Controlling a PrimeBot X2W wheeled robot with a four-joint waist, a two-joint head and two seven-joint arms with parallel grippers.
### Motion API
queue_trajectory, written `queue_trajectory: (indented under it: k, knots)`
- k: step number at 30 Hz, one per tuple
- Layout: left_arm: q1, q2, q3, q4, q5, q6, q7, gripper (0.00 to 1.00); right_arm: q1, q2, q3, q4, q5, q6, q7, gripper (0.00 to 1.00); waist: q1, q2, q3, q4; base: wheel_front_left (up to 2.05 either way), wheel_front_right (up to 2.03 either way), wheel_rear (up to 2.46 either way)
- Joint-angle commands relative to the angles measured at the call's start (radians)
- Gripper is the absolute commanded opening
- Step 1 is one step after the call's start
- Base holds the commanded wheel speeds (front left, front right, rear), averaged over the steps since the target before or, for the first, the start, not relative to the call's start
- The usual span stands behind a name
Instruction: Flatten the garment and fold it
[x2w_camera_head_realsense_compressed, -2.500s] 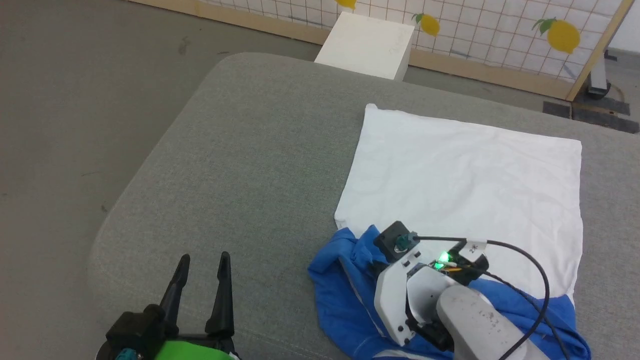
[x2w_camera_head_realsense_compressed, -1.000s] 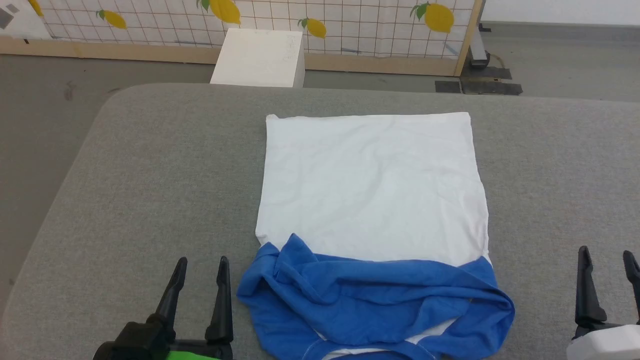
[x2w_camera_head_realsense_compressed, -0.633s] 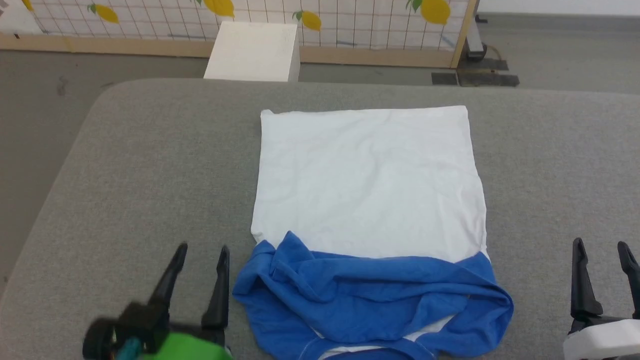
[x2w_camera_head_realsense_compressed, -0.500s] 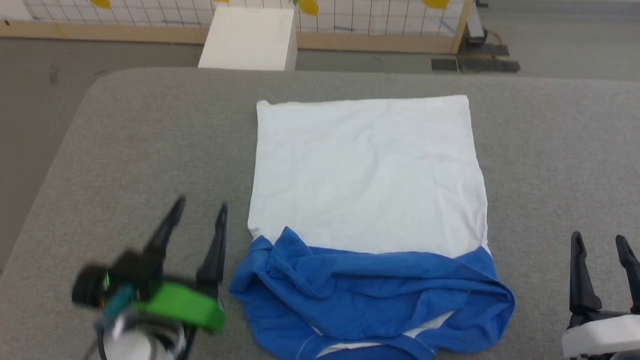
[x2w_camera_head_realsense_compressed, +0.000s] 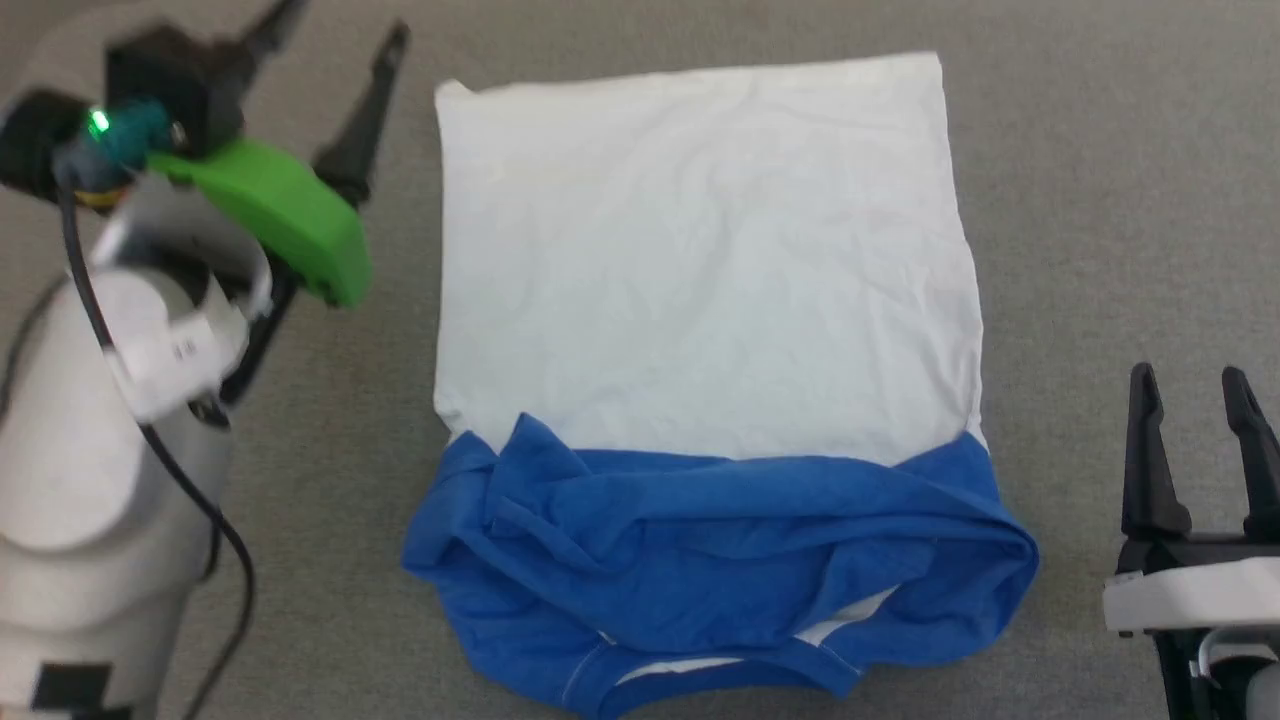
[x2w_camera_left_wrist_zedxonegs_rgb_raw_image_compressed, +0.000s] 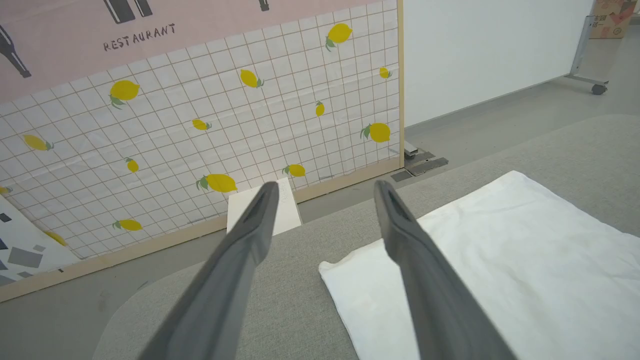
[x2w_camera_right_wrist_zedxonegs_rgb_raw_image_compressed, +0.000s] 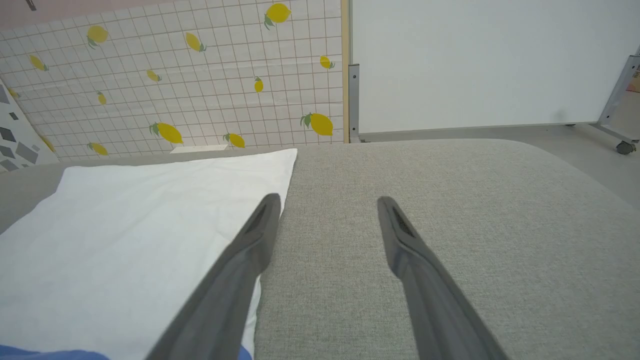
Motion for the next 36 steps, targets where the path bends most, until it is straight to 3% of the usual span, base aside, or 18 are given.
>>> queue_trajectory:
  k: [1,8,17,28,29,31,36]
  knots:
    - [-0.046,0.017,-0.007,0.026,-0.013,-0.004,0.020,1.00,-0.026,0.001,0.008,-0.005,0.009,-0.001,-0.013,1.00,-0.0001,0.0000,0.103,-0.055,0.00,0.00,0.00]
    - [-0.236,0.058,-0.038,0.169,-0.082,-0.007,0.131,1.00,-0.076,0.001,0.030,-0.001,0.011,-0.001,-0.023,1.00,-0.0001,0.0000,0.208,-0.104,0.00,0.00,0.00]
    - [-0.333,0.087,-0.041,0.296,-0.132,-0.003,0.295,1.00,-0.095,0.001,0.038,0.032,0.020,-0.001,-0.039,1.00,-0.0001,0.0000,0.288,-0.160,0.00,0.00,0.00]
    - [-0.323,0.107,-0.031,0.343,-0.128,0.095,0.407,1.00,-0.123,0.001,0.043,0.058,0.031,-0.001,-0.059,1.00,-0.0001,0.0000,0.343,-0.188,0.00,0.00,0.00]
    - [-0.322,0.106,-0.033,0.341,-0.130,0.095,0.410,0.52,-0.125,0.001,0.039,0.058,0.030,-0.001,-0.060,1.00,-0.0001,0.0000,0.349,-0.187,0.00,0.00,0.00]
    - [-0.318,0.099,-0.037,0.333,-0.140,0.084,0.404,0.00,-0.129,0.001,0.033,0.060,0.028,-0.001,-0.061,1.00,-0.0001,0.0000,0.354,-0.183,0.00,0.00,0.00]
    - [-0.307,0.077,-0.041,0.324,-0.154,0.071,0.359,0.00,-0.136,0.001,0.018,0.057,0.009,-0.001,-0.055,1.00,-0.0001,0.0000,0.335,-0.157,0.00,0.00,0.00]
